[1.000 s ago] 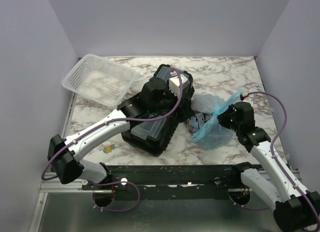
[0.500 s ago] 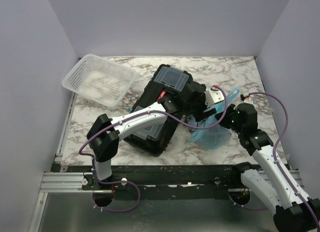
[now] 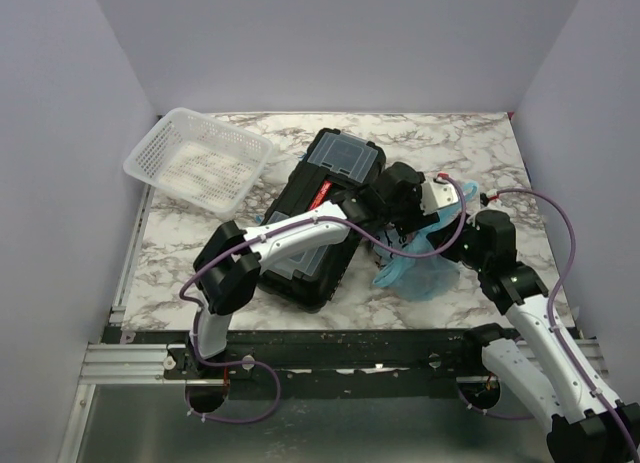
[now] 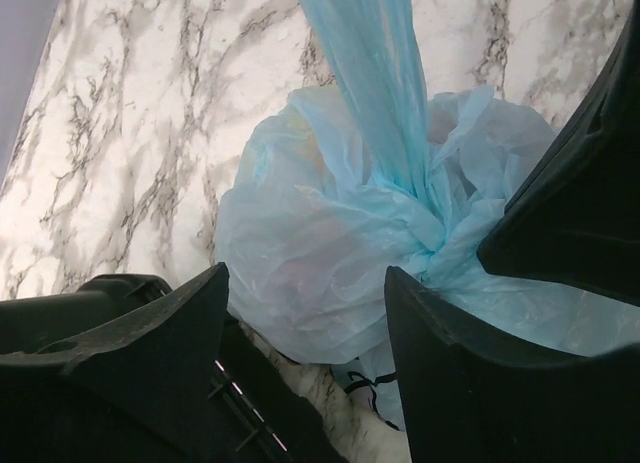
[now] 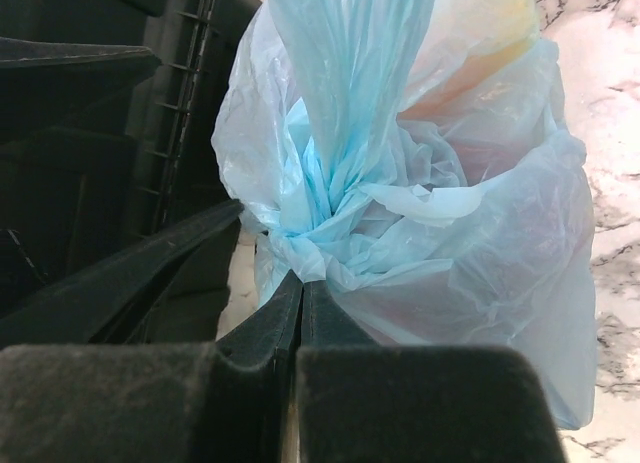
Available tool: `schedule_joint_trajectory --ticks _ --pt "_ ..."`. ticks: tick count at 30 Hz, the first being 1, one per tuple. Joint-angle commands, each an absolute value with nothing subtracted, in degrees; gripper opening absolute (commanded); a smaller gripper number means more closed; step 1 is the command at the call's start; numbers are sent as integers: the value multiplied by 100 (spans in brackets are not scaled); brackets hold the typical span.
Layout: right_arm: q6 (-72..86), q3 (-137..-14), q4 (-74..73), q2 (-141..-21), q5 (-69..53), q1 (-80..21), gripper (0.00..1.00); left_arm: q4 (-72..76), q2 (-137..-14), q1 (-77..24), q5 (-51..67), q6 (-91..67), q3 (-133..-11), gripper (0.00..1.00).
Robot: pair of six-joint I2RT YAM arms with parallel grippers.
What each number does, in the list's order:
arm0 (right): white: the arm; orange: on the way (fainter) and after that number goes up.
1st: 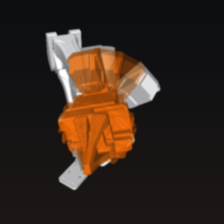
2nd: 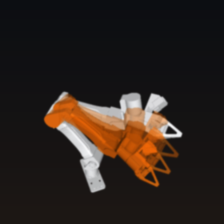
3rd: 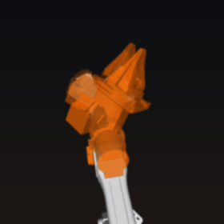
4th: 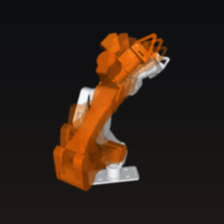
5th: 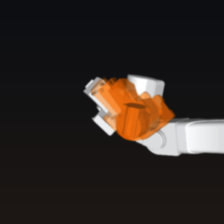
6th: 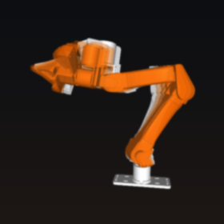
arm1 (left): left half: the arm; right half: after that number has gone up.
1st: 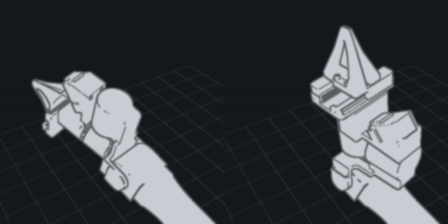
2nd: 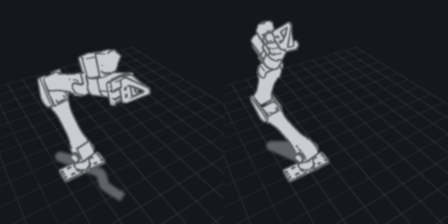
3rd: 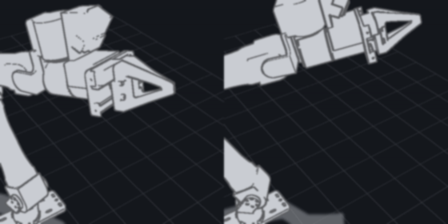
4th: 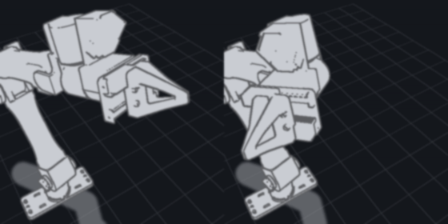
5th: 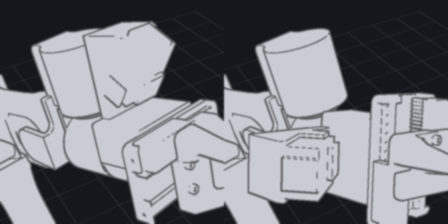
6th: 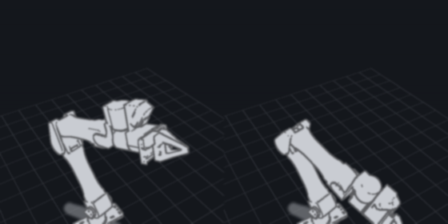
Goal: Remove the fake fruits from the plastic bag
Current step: Untie the plastic bag at the center of the board.
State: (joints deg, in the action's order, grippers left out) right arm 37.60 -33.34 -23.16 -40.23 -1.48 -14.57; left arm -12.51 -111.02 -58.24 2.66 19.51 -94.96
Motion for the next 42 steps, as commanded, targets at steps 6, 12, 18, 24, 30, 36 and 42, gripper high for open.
schedule_joint_trajectory --ticks 6,12,18,24,30,36,42 --pt "3911 -3452 -2596 -3908 -325 -1476 1 -1453 -11349 -5854 966 1992 -9661 77" --pt "3920 -3471 -2632 -3920 -369 -1477 1 -1407 -11583 -5854 686 2118 -9670 76" --pt "4053 -3503 -2752 -3870 -415 -1477 1 -1101 -11765 -5849 44 2088 -9876 45" --pt "4246 -3539 -2936 -3848 -164 -1477 1 -802 -11736 -5845 -416 1961 -9859 13" --pt "5189 -3429 -3501 -3789 1160 -1477 1 -779 -11461 -5763 -586 1570 -9753 0" --pt "6439 -3249 -4352 -3296 2011 -1476 1 -1127 -11222 -5325 -20 123 -10119 0" --pt "6619 -3158 -4678 -2557 2397 -1477 1 -1105 -11211 -4575 2232 -1752 -10329 0"
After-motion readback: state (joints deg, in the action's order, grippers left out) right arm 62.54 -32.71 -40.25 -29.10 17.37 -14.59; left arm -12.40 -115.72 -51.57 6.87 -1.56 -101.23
